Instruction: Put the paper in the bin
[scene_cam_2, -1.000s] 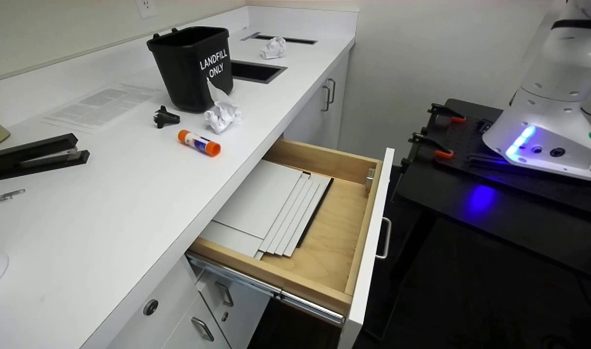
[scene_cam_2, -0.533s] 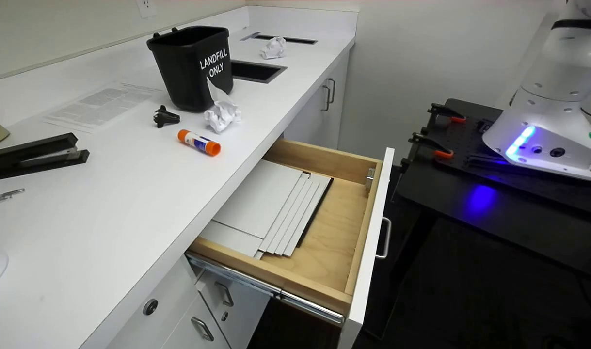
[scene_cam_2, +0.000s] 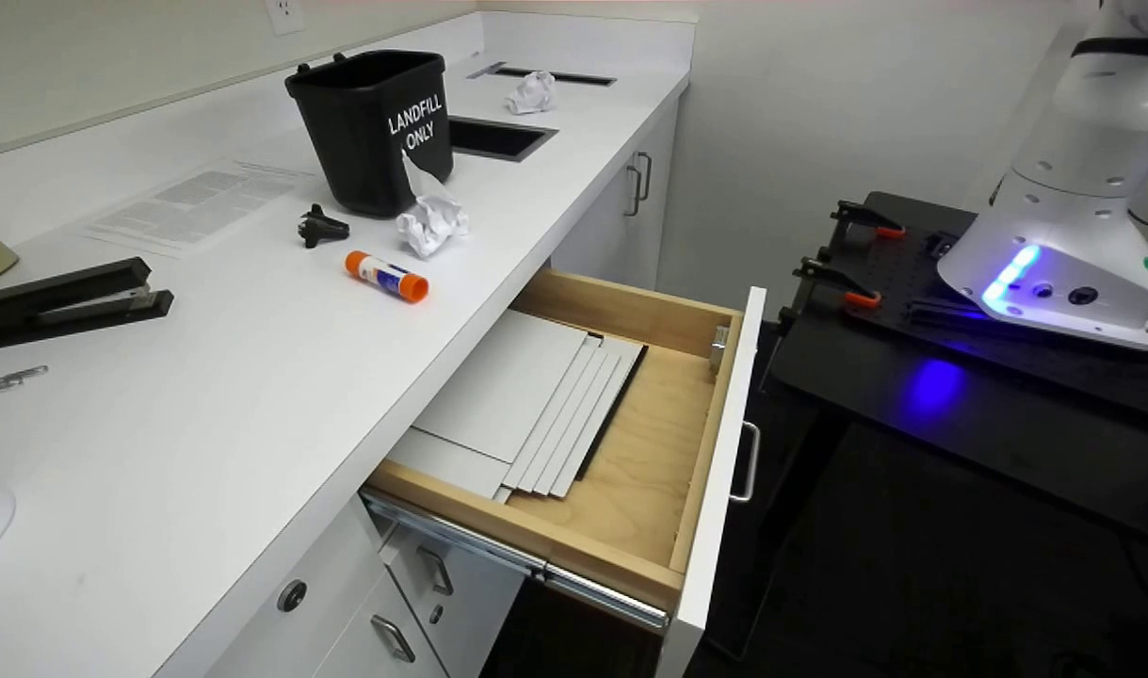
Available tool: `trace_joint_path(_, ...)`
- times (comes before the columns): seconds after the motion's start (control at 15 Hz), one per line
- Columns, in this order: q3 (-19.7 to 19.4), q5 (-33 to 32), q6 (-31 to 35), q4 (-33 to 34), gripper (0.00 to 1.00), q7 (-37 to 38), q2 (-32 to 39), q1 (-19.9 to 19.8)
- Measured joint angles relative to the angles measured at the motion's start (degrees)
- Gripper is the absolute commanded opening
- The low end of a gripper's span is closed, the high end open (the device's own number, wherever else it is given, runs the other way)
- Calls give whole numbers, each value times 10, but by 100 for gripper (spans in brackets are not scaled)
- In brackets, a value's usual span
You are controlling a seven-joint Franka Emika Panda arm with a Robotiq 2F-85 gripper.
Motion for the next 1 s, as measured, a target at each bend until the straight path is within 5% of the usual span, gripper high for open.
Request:
trace_joint_path(0.27,38,2,0,110,100,-38,105,1)
trace_joint_path(0.6,99,48,-12,257,100,-181,247,-20)
trace_joint_path(1.0,164,57,-107,391,100,-279,373,-43)
